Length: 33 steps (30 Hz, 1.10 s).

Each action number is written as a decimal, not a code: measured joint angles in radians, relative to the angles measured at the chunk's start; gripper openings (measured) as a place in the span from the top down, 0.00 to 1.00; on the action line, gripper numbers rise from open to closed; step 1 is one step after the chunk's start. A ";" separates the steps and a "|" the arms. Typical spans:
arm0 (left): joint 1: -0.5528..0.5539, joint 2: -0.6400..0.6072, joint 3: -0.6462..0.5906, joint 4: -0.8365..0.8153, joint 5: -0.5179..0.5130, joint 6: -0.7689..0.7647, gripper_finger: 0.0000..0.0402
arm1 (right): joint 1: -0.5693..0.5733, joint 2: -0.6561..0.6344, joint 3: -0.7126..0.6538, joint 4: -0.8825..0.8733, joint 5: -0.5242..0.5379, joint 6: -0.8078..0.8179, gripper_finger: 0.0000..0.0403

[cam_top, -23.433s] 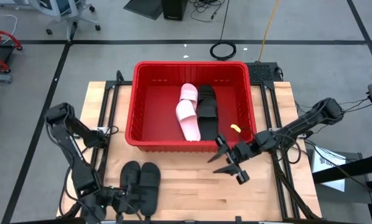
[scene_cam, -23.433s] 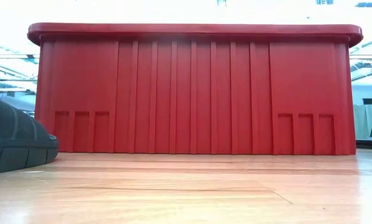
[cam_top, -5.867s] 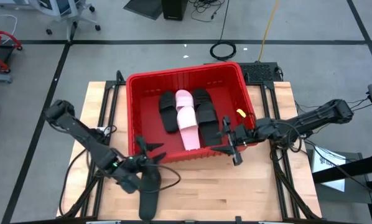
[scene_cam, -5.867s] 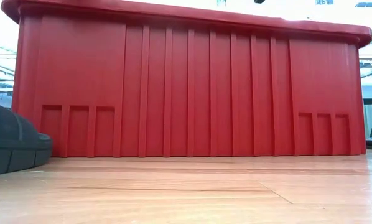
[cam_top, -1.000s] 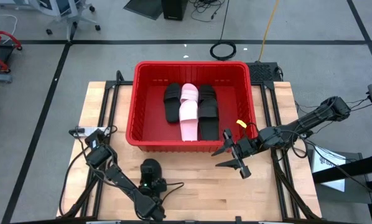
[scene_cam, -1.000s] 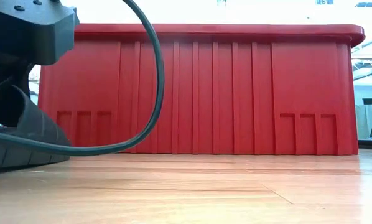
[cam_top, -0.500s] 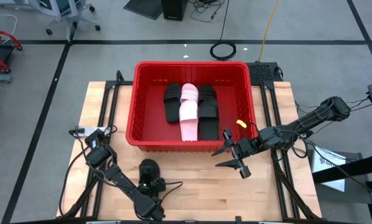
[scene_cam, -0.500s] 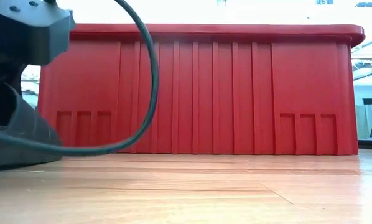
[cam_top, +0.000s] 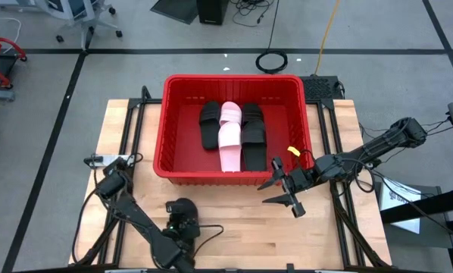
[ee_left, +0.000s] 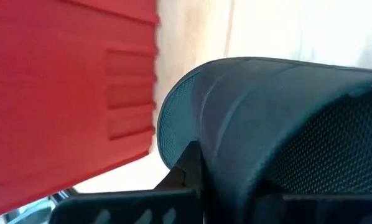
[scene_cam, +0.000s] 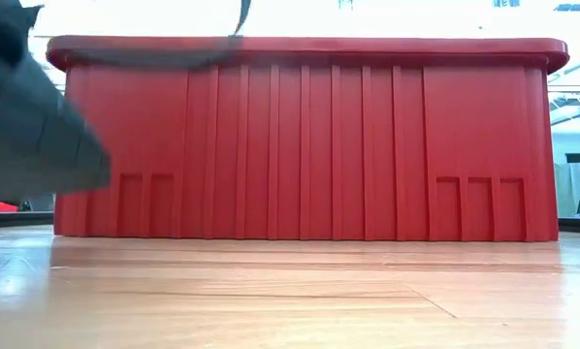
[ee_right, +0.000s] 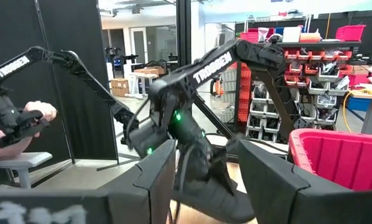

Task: Pick and place slides into bin
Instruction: Put the black slide into the red bin

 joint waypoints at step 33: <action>0.034 -0.581 0.000 0.091 -0.681 0.314 0.97 | -0.008 0.000 0.000 0.008 0.008 -0.173 0.59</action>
